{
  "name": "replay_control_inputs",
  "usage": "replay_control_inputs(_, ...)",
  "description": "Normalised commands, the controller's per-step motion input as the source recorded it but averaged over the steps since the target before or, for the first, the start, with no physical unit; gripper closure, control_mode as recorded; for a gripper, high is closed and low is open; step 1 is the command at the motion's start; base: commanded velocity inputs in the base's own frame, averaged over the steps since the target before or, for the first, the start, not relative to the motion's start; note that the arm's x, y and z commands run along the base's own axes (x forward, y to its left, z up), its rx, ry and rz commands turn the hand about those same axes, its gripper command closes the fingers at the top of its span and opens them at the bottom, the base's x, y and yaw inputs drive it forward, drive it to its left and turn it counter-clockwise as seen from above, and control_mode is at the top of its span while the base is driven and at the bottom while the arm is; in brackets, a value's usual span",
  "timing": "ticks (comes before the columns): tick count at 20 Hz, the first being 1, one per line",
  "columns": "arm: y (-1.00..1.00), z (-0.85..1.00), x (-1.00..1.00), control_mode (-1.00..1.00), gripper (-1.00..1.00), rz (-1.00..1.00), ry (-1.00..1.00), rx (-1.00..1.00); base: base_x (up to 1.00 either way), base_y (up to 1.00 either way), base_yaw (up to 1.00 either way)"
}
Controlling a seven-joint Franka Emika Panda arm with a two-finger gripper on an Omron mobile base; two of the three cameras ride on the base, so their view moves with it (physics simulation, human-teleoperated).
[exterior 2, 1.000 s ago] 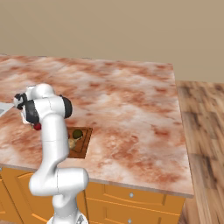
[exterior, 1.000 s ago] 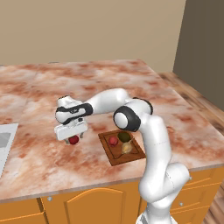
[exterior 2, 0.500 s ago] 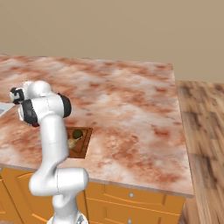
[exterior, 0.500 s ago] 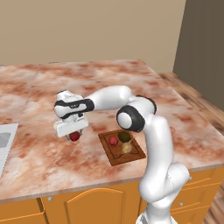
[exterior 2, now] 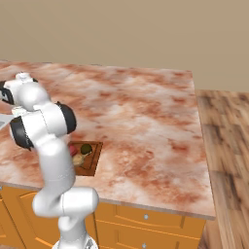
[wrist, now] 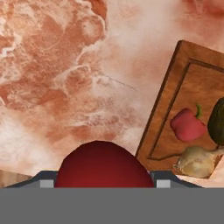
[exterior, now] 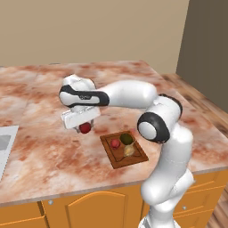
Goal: Place the avocado, onion, tomato, and bell pepper on the cutting board.
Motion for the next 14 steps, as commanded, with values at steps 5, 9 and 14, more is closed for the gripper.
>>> replay_control_inputs(5,-0.6,0.77,-0.97,-1.0,1.0,0.0,-0.22,0.0,0.0,0.0,0.0)
replay_control_inputs(9,-0.56,0.56,-0.96,-1.0,1.0,0.0,-0.24,0.0,0.0,0.0,0.0)
replay_control_inputs(14,-0.55,0.28,-0.8,-1.0,1.0,0.0,-0.16,0.0,0.0,0.0,0.0)
